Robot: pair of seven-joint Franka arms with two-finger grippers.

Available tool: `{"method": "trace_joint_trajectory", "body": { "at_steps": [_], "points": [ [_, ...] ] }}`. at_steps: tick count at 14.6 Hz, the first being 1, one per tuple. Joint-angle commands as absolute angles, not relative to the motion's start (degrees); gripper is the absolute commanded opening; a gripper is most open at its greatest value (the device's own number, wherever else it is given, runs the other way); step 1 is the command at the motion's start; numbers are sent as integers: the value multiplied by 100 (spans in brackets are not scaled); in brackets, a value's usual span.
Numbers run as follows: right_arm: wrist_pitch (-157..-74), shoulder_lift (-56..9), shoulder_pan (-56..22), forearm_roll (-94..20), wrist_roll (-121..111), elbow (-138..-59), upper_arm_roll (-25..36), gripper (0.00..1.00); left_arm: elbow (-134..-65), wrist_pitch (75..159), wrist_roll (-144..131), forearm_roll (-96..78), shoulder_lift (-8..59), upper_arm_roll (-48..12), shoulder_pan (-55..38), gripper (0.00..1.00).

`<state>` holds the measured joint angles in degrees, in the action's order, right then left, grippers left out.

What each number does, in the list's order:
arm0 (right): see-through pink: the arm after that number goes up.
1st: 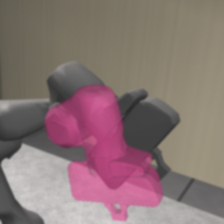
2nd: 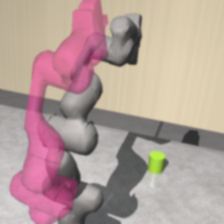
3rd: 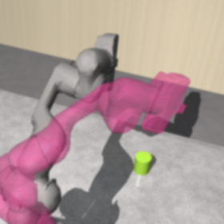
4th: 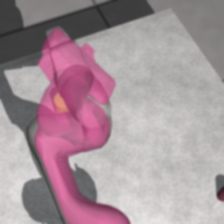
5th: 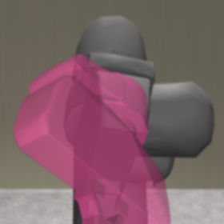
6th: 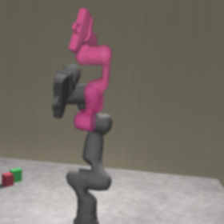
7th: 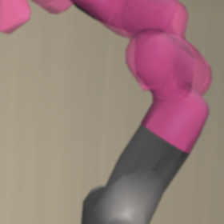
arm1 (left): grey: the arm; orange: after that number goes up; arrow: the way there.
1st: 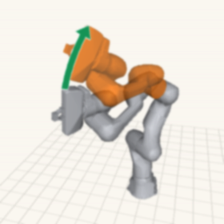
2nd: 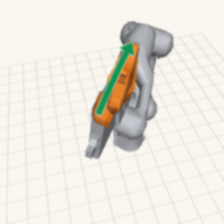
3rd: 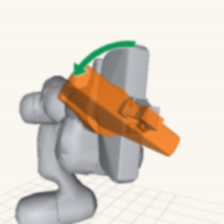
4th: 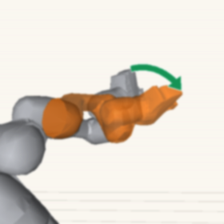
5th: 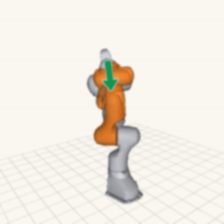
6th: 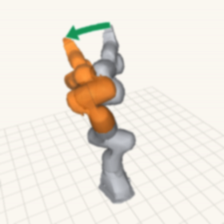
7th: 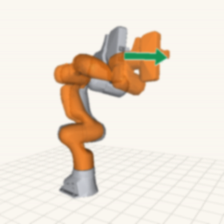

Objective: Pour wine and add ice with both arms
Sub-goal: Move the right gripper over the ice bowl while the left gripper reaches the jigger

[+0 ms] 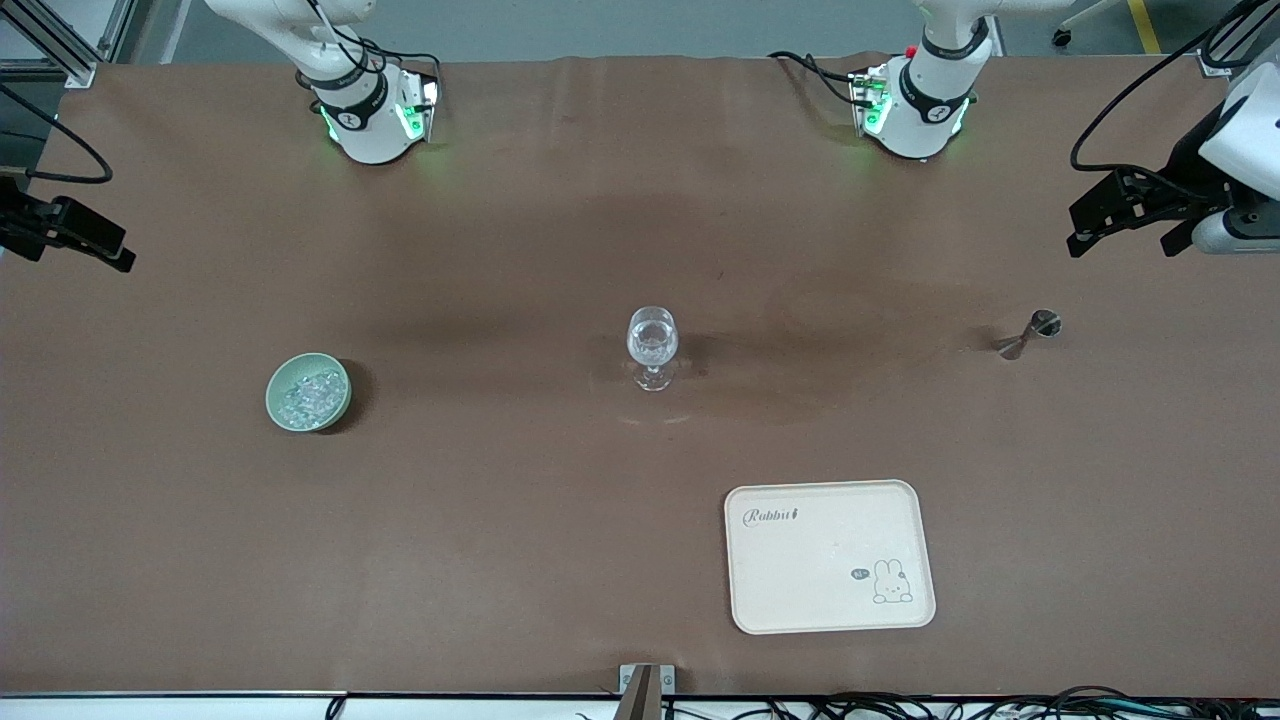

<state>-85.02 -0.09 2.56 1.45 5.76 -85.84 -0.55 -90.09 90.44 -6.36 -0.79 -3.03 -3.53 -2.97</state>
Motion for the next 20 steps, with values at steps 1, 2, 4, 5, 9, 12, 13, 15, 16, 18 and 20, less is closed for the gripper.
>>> {"method": "trace_joint_trajectory", "body": {
  "at_steps": [1, 2, 4, 5, 9, 12, 13, 15, 16, 18, 20],
  "points": [
    [-8595, 167, 255, 132, 527, -8780, -35, 100, -9150, 9097, -571, -18, -466, -255, -334, 100],
    [-8587, 167, 264, 141, 527, -8780, -35, 100, -9149, 9079, -571, -18, -466, -255, -334, 100],
    [-8543, 167, 255, 132, 527, -8780, -35, 100, -9088, 9062, -571, -18, -431, -255, -334, 100],
    [-8534, 167, 255, 141, 527, -8780, -35, 100, -9079, 9062, -563, -18, -413, -255, -343, 100],
    [-8534, 167, 237, 141, 519, -8850, -35, 100, -9079, 9062, -808, -97, -378, 95, -360, 100],
    [-8875, 158, 246, 141, 519, -9534, -35, 100, -9079, 8861, -1440, -272, -194, 604, -360, 100],
    [-9164, 158, 246, 141, 519, -9832, -35, 100, -9088, 8764, -1607, -359, -89, 833, -369, 100],
    [-9857, 158, 237, 141, 527, -10508, -35, 100, -9070, 8763, -1923, -508, 218, 1193, -369, 100],
    [-10227, 150, 229, 132, 519, -10825, -35, 100, -9070, 8771, -2003, -927, 350, 1543, -369, 100],
    [-10834, 62, 255, 141, 510, -11222, -35, 100, -9079, 8771, -2013, -1850, 649, 2308, -387, 100],
    [-11572, -210, 272, 132, 501, -11626, -35, 100, -9088, 8763, -1995, -2327, 1009, 2854, -378, 100]
  ]
}}
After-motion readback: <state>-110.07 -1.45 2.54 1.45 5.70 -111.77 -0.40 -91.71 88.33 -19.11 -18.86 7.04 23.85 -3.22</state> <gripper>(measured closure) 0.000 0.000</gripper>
